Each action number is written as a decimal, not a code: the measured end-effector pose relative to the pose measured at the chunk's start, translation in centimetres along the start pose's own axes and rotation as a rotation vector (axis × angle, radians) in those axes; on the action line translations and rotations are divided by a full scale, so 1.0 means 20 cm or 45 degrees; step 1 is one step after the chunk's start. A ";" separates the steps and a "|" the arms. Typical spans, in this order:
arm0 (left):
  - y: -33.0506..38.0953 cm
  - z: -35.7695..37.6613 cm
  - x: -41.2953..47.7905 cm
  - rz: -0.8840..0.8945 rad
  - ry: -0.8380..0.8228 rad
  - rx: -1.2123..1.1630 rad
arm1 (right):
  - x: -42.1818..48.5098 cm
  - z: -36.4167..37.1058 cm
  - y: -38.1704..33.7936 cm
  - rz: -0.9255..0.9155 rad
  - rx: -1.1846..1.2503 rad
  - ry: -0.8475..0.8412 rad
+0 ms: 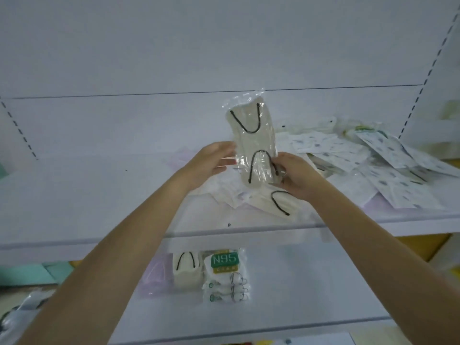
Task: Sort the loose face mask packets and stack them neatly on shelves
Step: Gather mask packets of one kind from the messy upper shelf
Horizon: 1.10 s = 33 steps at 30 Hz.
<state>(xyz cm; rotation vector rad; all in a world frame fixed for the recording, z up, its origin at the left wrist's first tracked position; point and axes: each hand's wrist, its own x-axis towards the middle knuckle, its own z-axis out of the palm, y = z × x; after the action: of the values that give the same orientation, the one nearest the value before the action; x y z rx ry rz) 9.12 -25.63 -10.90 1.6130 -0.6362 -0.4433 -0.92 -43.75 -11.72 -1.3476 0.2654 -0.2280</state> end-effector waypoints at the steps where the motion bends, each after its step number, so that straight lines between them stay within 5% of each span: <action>1: 0.01 0.02 0.04 0.003 -0.023 -0.039 | 0.02 0.01 0.01 -0.007 -0.052 -0.018; 4: 0.01 0.08 0.14 0.068 0.130 -0.040 | 0.07 -0.02 0.01 -0.089 -0.311 0.036; 7: 0.01 0.12 0.25 0.100 0.325 0.047 | 0.15 -0.14 -0.02 -0.327 -1.173 0.371; 10: 0.00 0.16 0.34 0.110 0.423 0.057 | 0.20 -0.24 -0.03 -0.075 -1.922 0.446; 12: -0.02 0.19 0.37 0.137 0.517 0.022 | 0.22 -0.24 0.00 0.064 -2.078 0.402; 16: -0.12 0.18 0.38 0.165 0.651 -0.073 | 0.27 -0.23 0.01 -0.099 -1.983 0.464; 18: -0.14 0.14 0.39 0.187 0.688 -0.068 | 0.28 -0.24 -0.03 -0.234 -1.687 0.500; 22: -0.10 0.08 0.38 0.330 0.812 -0.093 | 0.34 -0.27 -0.19 -0.025 -0.063 0.286; 24: -0.09 0.08 0.38 0.343 0.843 -0.047 | 0.34 -0.27 -0.21 0.081 0.302 0.157; 30: -0.05 0.04 0.37 0.467 1.075 -0.158 | 0.31 -0.20 -0.14 0.030 -0.074 0.142; 33: -0.02 -0.02 0.34 0.459 1.105 -0.536 | 0.25 -0.11 -0.09 0.121 -0.400 -0.157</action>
<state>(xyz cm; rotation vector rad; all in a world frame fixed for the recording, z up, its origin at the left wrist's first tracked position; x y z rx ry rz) 14.77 -29.57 -10.66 1.0983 -0.1356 0.3722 3.10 -47.74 -10.72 -1.6489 0.2682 -0.0220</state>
